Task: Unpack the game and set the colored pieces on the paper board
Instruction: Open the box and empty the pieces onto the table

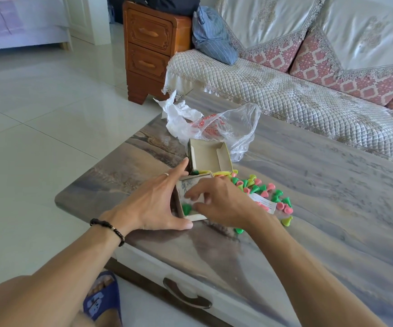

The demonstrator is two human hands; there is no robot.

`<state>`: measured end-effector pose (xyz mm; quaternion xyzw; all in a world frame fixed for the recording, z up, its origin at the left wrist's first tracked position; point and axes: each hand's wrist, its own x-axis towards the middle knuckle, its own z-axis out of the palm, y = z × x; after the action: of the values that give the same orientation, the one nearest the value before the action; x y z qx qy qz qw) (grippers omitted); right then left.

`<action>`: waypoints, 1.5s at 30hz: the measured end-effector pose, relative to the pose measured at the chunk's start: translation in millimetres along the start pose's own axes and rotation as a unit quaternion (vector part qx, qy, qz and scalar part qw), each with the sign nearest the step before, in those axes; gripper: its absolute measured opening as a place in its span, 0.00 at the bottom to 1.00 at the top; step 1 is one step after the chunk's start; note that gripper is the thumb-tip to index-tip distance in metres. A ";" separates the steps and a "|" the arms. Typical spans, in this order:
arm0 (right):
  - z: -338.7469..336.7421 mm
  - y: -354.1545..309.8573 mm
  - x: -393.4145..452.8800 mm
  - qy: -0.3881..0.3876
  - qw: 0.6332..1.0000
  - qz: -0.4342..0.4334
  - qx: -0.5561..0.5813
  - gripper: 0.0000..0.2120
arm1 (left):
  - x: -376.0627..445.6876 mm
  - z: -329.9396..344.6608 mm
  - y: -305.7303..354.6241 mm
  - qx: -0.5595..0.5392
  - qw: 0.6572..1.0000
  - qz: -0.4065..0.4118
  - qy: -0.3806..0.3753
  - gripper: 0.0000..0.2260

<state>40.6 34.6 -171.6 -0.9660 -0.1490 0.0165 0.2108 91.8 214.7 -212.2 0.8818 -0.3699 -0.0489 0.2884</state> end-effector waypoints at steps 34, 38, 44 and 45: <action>6.0 13.3 17.9 0.041 0.968 0.144 -0.203 0.19 | -4.6 0.1 4.3 0.043 0.999 0.006 0.025 0.57; 6.9 10.5 25.7 0.044 0.964 0.191 -0.177 0.16 | -4.5 -0.3 5.9 0.043 0.999 0.003 0.021 0.57; 8.1 6.8 20.6 0.102 0.964 0.117 -0.217 0.09 | -4.1 -0.2 7.4 0.059 0.998 -0.002 0.021 0.55; 5.7 7.1 17.6 0.128 0.968 0.115 -0.184 0.09 | -4.2 -0.4 7.3 0.058 0.998 -0.006 0.019 0.55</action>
<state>58.8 36.0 -179.2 -0.9929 -0.0089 -0.1103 0.0437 84.3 213.6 -208.4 0.9002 -0.3607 -0.0120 0.2436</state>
